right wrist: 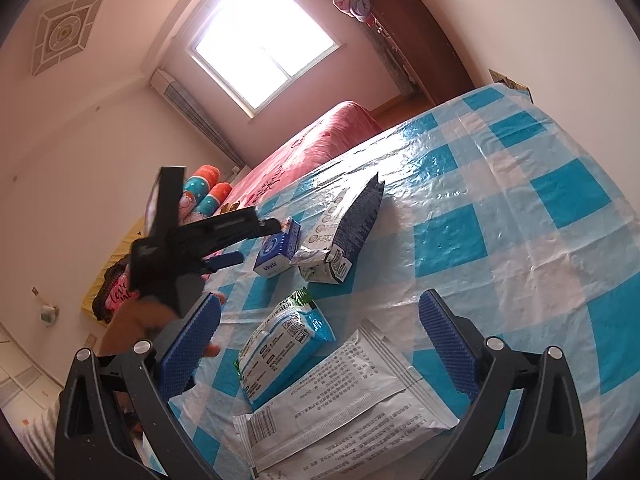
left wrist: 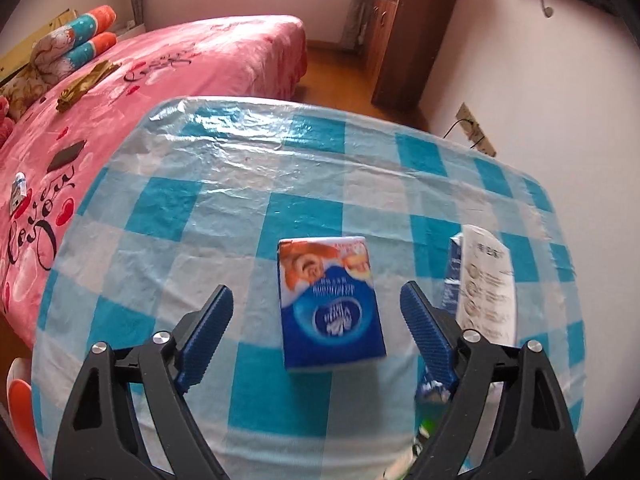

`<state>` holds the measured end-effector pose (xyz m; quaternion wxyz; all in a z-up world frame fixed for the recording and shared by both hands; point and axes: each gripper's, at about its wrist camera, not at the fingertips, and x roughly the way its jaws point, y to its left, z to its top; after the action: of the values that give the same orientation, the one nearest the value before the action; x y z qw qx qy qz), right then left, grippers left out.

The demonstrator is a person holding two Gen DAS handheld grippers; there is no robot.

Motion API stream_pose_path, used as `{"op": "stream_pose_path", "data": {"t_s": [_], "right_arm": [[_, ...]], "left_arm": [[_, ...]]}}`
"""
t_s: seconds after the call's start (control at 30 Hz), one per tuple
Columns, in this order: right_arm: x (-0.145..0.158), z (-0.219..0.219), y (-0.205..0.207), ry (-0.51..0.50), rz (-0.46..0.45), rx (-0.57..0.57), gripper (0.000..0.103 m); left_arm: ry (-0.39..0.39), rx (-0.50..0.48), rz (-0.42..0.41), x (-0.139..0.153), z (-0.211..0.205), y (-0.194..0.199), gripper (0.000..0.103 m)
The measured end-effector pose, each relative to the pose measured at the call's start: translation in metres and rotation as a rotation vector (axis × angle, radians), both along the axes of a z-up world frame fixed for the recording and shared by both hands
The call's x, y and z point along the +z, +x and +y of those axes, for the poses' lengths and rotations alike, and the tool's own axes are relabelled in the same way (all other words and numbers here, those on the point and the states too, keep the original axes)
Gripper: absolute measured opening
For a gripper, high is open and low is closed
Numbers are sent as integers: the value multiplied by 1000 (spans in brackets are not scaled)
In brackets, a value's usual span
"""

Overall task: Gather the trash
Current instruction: 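Close the left gripper on the blue Vinda tissue pack and lift it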

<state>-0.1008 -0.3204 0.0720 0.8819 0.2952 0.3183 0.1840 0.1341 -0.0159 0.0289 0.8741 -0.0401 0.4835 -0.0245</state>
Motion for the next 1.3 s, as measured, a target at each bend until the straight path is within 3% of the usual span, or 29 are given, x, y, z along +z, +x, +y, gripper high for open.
{"op": "stream_pose_path", "data": {"t_s": [0.27,0.47,0.8,1.3], "right_arm": [[-2,1,1,11,2,24,98],[-3,2,2,14,6,32,98],[-3,6,2,-4,12,49,98],[-2,8,-8,-43,28,27,98]], "left_arm": [[58,3,42,-15,-10,11,66],[97,-5,23,-14,-13,10,54],[63,-8,4,-15,-4,-14,53],[41,-160,-17,-14,-7,-97,53]]}}
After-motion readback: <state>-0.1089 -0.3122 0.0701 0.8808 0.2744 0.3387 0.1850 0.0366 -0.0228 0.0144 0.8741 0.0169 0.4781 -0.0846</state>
